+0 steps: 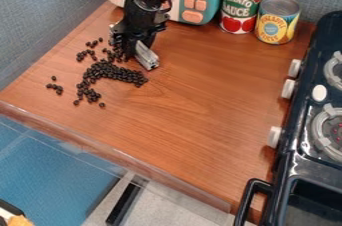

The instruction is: Sweep into pile

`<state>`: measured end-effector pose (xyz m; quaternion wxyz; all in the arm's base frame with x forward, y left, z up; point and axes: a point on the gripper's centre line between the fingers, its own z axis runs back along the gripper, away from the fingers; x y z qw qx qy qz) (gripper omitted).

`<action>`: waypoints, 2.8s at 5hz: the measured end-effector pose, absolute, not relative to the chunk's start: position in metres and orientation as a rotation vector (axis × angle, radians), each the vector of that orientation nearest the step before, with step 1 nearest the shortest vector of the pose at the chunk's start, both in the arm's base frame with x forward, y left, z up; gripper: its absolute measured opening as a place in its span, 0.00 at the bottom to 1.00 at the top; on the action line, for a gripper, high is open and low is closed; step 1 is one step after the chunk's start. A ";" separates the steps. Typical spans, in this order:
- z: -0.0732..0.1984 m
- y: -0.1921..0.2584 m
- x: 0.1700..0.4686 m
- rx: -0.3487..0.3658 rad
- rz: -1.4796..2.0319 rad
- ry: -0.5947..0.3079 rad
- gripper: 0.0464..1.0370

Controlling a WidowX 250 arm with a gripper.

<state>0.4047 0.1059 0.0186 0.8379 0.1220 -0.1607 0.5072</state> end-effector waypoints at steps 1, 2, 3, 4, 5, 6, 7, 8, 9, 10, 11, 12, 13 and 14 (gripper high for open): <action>0.020 0.111 0.410 0.218 1.176 -0.347 0.34; 0.019 0.112 0.408 0.213 1.217 -0.345 0.34; 0.017 0.113 0.402 0.200 1.242 -0.343 0.34; 0.015 0.115 0.389 0.188 1.287 -0.324 0.34; 0.015 0.116 0.380 0.170 1.331 -0.315 0.34; 0.015 0.115 0.369 0.160 1.370 -0.307 0.34; 0.016 0.115 0.358 0.146 1.407 -0.299 0.34; 0.015 0.115 0.350 0.129 1.448 -0.295 0.34; 0.015 0.116 0.342 0.116 1.476 -0.293 0.34; 0.017 0.117 0.332 0.103 1.508 -0.290 0.34; 0.016 0.116 0.327 0.093 1.518 -0.289 0.34; 0.015 0.117 0.327 0.090 1.524 -0.304 0.34; 0.018 0.123 0.334 0.089 1.496 -0.367 0.34; 0.028 0.124 0.348 0.060 1.489 -0.400 0.34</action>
